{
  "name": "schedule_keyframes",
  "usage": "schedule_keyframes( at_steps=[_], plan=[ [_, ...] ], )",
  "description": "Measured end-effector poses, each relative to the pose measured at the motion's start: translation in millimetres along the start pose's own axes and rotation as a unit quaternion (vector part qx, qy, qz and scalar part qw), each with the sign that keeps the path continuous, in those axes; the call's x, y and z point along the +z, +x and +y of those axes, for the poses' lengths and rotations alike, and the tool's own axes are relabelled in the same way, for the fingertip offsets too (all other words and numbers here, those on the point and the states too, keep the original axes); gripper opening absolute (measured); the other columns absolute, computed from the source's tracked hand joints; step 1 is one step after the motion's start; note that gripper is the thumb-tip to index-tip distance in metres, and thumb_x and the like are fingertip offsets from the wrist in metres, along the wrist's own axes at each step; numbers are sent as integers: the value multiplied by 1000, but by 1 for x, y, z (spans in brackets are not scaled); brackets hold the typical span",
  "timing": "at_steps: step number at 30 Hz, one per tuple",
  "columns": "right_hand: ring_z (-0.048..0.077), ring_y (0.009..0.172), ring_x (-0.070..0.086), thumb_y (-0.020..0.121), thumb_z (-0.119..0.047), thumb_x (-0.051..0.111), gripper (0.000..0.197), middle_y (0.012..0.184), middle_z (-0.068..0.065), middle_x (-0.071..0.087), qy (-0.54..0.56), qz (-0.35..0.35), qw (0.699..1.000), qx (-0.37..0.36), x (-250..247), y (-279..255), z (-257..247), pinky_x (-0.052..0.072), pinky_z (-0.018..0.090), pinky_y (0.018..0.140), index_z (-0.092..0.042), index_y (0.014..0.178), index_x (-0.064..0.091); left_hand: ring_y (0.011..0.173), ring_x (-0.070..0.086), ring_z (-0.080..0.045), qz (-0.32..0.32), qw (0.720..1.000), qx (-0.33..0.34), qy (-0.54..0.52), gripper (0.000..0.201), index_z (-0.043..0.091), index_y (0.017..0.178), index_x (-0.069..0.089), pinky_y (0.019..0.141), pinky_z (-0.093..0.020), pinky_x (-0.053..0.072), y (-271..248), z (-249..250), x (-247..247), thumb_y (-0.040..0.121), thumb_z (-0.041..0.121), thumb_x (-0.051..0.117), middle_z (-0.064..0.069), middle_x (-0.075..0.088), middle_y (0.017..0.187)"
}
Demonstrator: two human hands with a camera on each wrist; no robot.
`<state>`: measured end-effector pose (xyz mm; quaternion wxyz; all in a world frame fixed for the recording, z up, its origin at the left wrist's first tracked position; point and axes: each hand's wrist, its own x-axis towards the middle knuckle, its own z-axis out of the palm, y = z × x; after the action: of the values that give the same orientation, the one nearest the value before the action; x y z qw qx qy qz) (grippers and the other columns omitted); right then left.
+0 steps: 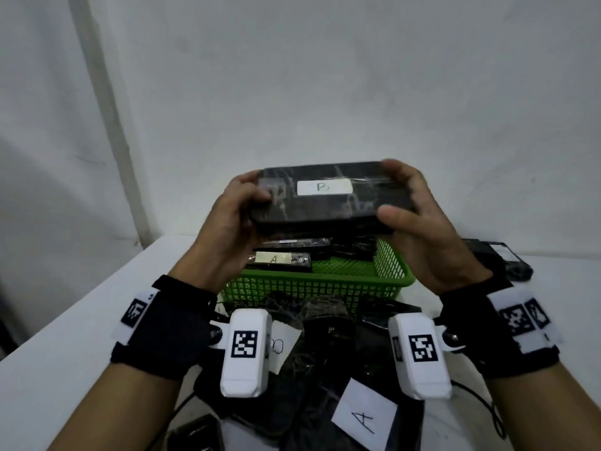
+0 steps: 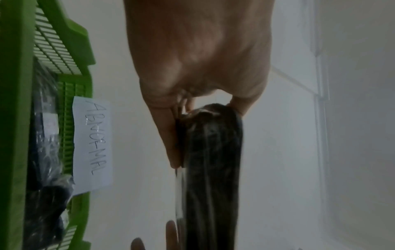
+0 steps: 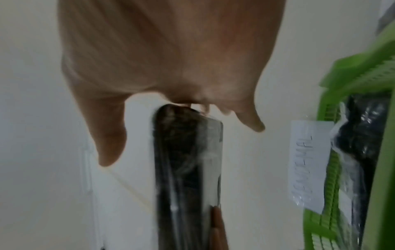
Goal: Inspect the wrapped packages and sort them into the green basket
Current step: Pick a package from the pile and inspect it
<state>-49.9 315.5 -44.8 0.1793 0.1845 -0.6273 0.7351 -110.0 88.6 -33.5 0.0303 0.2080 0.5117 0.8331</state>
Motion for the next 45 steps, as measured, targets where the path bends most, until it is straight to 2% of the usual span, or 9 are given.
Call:
schedule_keyframes(
  at_steps=[5,11,17,20,27,30,35,40,45],
  plan=[
    [18,86,71,83,-5,69,68,102,2,72,33,86,993,73,10,4,2,62,34,66,-15,144,41,74,57,-17,-2,997,34,65,63,25,128,45,58,-32,48,1,-8,-2,72,0,57,-2,61,95],
    [16,70,66,92,7,57,42,88,6,67,-44,134,989,37,12,2,5,61,30,63,-12,129,47,78,63,-15,-29,990,68,123,56,26,125,38,58,-26,54,-2,-12,2,88,-9,60,-5,63,100],
    [20,83,70,92,0,62,46,107,10,68,11,151,987,58,1,5,1,62,35,71,-11,134,44,91,61,-23,-81,997,0,1,42,24,125,56,70,-35,55,-4,-2,2,84,25,50,-5,63,104],
    [23,120,59,90,-18,72,52,137,5,57,-224,178,957,36,-2,2,9,53,42,98,-20,135,47,84,60,-23,-62,995,30,69,34,30,123,60,65,-32,52,-5,-1,6,91,20,54,-6,59,102],
    [-16,131,42,73,-65,74,100,148,-32,41,-298,-19,954,-28,23,-8,4,45,38,112,-58,153,15,107,70,-15,-104,959,135,226,32,28,129,58,88,-37,59,-16,-10,24,97,23,62,5,64,127],
    [7,130,57,77,-48,75,92,145,-28,45,-265,-22,964,-21,24,-9,6,58,46,95,-64,149,19,114,67,-18,-133,967,89,200,36,31,133,58,93,-37,57,-17,-8,26,100,40,46,5,65,131],
    [-1,96,68,84,-11,60,63,102,-28,68,-229,50,969,-77,19,-11,7,55,18,62,-34,142,48,120,64,-20,-133,979,51,146,46,27,134,57,97,-39,55,-15,-9,25,95,44,38,-1,69,128],
    [3,107,67,78,-12,63,73,116,-25,64,-248,52,962,-104,20,-10,5,61,28,78,-33,145,46,119,64,-14,-90,977,55,184,34,20,132,58,97,-33,55,-12,-14,28,104,35,46,-2,67,126],
    [4,128,59,89,-13,72,83,149,-14,53,-236,-60,967,-76,23,-12,7,56,33,96,-41,155,30,110,69,-13,-81,971,14,226,61,29,136,53,84,-38,60,-12,-15,22,82,55,69,4,63,130]
  ],
)
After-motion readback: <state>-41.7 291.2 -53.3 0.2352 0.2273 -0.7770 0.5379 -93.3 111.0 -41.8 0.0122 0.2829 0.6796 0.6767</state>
